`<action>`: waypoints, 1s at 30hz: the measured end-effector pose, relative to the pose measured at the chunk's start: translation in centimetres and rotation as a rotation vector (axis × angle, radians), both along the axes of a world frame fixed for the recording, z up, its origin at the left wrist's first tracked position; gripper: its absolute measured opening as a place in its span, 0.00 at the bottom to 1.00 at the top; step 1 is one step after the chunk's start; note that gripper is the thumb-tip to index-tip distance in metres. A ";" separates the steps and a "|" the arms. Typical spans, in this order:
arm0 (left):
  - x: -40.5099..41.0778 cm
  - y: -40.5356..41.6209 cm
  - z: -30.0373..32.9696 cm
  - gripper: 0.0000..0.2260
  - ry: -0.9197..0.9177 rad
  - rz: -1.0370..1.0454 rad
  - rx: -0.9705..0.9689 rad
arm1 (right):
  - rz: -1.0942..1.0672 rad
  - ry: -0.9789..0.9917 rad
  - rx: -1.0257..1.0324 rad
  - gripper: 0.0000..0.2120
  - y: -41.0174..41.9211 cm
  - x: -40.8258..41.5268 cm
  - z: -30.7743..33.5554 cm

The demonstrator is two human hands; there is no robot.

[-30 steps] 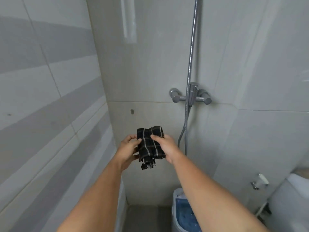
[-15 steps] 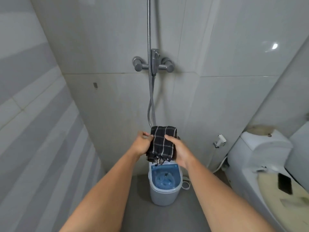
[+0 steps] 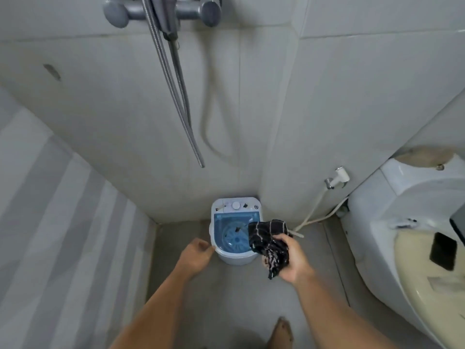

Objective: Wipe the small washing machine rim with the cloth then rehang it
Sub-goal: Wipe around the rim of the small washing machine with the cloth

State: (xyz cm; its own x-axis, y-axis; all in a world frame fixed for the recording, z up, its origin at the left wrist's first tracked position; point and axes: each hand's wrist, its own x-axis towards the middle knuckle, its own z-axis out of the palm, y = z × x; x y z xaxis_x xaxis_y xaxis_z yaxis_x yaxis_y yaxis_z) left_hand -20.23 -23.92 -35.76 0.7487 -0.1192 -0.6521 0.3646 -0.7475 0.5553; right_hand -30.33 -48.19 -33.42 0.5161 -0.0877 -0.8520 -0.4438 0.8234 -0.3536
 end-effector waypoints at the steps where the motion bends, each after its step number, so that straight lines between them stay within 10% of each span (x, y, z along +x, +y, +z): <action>1: -0.4 -0.2 -0.3 0.12 0.005 0.000 0.007 | -0.021 0.009 0.041 0.11 -0.2 0.0 -0.9; 12: 8.0 1.2 -11.6 0.08 -0.028 -0.089 0.020 | 0.268 -0.007 -0.166 0.13 0.0 10.0 -11.9; 25: 17.8 -0.4 -41.4 0.18 -0.358 0.094 -0.348 | 1.135 -0.469 -1.844 0.19 1.5 28.9 -28.4; 30: 21.3 -1.2 -44.9 0.14 -0.439 0.159 -0.592 | 1.208 -0.499 -2.164 0.26 3.6 30.2 -28.7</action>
